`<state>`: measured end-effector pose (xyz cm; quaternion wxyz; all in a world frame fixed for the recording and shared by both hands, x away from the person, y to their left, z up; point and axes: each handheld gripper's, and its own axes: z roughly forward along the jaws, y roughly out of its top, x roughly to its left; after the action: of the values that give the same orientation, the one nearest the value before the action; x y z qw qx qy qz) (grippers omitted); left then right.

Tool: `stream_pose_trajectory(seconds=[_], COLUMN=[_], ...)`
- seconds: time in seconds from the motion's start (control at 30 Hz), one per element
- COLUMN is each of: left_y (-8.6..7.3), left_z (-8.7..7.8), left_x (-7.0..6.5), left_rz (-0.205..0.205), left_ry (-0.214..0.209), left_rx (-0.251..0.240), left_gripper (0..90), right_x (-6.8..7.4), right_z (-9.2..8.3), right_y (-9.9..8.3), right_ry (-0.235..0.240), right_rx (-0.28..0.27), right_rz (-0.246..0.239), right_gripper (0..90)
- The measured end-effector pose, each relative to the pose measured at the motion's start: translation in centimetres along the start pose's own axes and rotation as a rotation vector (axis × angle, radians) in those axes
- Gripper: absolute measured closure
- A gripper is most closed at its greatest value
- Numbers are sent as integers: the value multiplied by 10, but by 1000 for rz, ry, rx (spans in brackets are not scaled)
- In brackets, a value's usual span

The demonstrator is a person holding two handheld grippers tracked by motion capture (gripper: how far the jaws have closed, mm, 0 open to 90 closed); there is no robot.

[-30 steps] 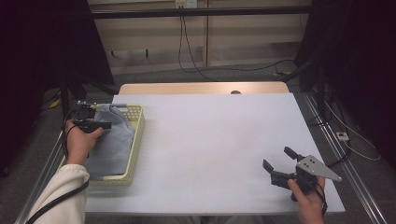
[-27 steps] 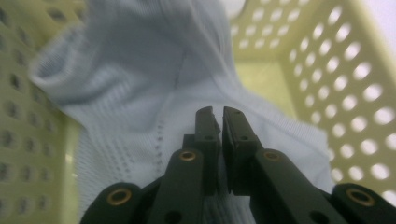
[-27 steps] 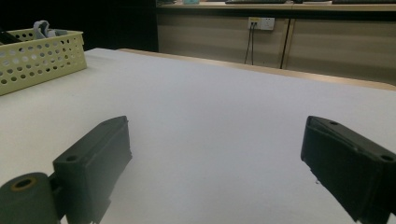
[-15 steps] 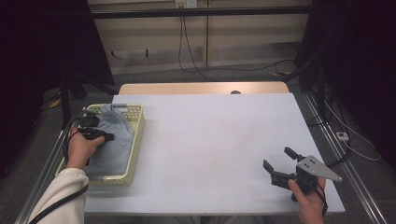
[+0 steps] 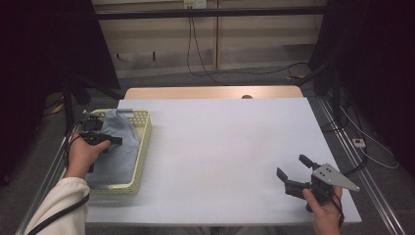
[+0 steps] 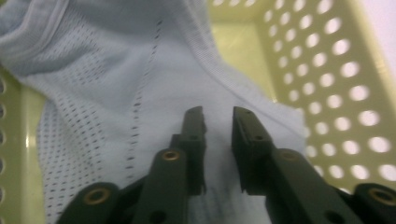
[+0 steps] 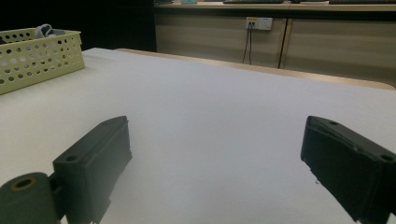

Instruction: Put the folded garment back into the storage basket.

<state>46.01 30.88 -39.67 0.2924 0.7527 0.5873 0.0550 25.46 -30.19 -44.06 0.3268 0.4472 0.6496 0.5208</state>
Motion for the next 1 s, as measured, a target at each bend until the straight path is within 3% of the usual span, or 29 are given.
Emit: stream_pose_trajectory(seconds=[0.17, 0.37, 0.5, 0.8, 1.0], left_y=[0, -1, 0, 5, 7], left_z=[-7, -16, -20, -25, -26], left_x=[-7, -17, -23, -47, -70], left_rz=[20, 47, 41, 107, 154], left_ry=[-37, -69, -85, -106, -149], left_rx=[-14, -29, -46, -49, -59], left_gripper=[597, 505, 439, 371, 342], right_x=[2, 6, 6, 4, 5], right_z=[2, 4, 6, 5, 6], right_y=[2, 4, 4, 4, 4], right_ry=[9, 19, 20, 15, 26], right_rx=[-1, -1, -2, -5, -5], right_rz=[-4, -14, -12, -5, -12], right_gripper=[89, 89, 89, 89, 89])
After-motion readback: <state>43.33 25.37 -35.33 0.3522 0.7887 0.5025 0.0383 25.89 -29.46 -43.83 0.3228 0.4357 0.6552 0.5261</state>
